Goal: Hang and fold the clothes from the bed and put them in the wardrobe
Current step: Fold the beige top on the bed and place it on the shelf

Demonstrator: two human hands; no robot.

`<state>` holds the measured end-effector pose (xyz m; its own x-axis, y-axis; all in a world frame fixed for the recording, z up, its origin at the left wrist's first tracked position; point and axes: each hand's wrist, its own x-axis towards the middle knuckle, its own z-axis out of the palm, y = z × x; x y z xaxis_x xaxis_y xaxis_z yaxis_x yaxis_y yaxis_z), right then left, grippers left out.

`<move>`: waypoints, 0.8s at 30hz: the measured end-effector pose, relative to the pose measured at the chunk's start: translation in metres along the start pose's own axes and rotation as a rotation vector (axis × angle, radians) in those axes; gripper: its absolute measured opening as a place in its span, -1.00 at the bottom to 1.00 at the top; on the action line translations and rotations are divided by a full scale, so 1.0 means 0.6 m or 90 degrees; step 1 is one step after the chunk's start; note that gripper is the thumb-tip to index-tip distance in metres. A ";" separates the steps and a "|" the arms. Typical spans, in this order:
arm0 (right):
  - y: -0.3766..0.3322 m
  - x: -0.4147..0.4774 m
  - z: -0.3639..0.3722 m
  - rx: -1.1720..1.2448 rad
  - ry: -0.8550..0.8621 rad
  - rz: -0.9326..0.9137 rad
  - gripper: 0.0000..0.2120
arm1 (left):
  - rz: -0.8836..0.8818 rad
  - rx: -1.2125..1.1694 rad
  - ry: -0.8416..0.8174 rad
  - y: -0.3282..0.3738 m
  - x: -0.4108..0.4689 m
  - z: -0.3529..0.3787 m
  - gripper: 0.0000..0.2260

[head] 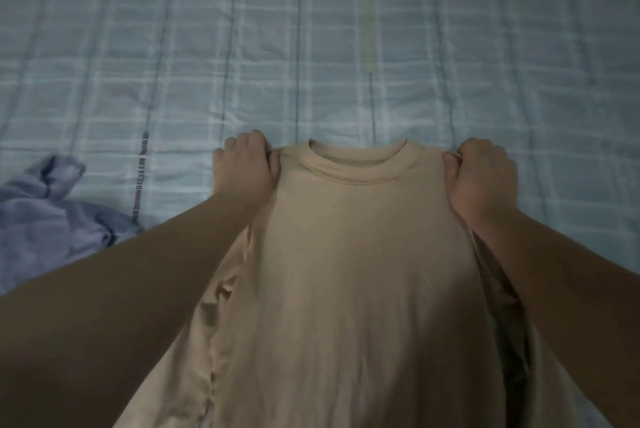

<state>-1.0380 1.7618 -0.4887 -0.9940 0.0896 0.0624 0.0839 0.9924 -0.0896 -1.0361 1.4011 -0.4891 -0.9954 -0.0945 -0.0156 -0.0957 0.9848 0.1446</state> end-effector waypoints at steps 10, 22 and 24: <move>-0.072 -0.077 -0.039 0.101 0.036 -0.166 -0.58 | 0.202 -0.148 0.043 0.058 -0.101 -0.007 -0.49; -0.100 -0.097 0.023 -0.050 -0.141 -0.157 -0.39 | 0.136 0.040 -0.131 0.081 -0.101 0.034 -0.41; -0.106 -0.107 0.010 -0.030 -0.147 -0.143 -0.41 | 0.122 0.026 -0.144 0.087 -0.109 0.022 -0.41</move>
<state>-0.9800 1.6925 -0.4927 -0.9772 -0.1480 -0.1522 -0.1414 0.9885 -0.0533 -0.9760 1.4604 -0.4934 -0.9693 0.1234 -0.2125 0.0980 0.9872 0.1260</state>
